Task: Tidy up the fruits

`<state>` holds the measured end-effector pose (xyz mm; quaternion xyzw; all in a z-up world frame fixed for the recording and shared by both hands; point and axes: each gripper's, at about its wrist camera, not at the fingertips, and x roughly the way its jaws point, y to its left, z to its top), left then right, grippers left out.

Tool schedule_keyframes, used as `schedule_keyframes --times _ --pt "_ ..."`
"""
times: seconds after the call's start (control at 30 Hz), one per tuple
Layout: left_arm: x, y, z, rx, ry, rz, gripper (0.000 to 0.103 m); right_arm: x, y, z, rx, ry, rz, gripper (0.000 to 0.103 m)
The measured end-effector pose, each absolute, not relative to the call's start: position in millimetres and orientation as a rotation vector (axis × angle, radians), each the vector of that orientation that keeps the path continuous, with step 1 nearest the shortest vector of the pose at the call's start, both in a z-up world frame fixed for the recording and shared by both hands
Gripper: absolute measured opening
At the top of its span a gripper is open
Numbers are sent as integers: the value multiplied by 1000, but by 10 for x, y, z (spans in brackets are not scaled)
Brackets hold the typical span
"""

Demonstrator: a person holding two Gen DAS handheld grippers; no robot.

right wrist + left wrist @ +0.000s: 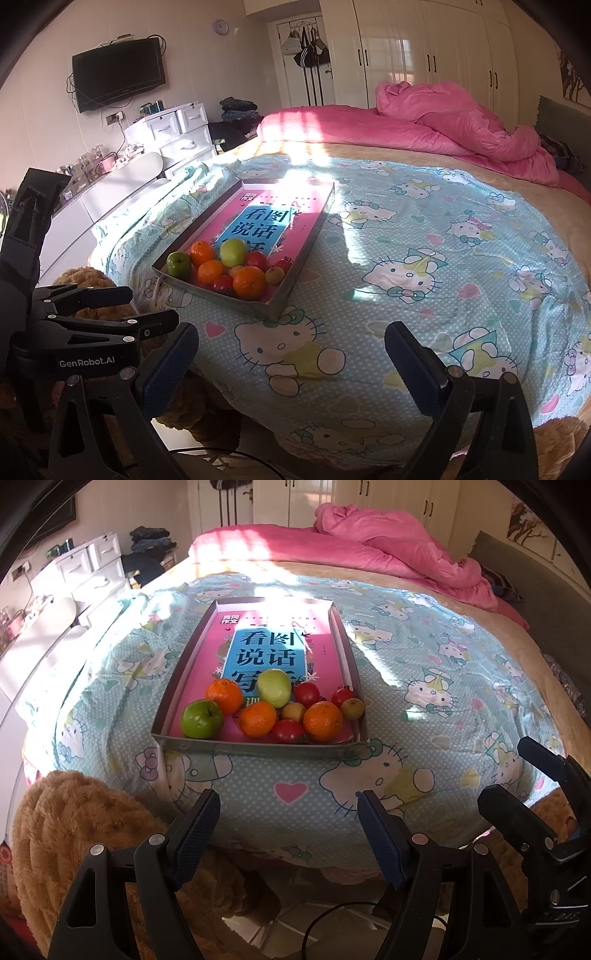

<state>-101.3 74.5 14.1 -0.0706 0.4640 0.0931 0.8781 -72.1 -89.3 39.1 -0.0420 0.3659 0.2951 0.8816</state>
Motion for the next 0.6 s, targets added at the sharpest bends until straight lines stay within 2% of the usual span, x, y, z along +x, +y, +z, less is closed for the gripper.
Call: schedule_keyframes --times 0.6 --pt "-993 758 101 -127 978 214 78 -673 -874 378 -83 769 597 102"
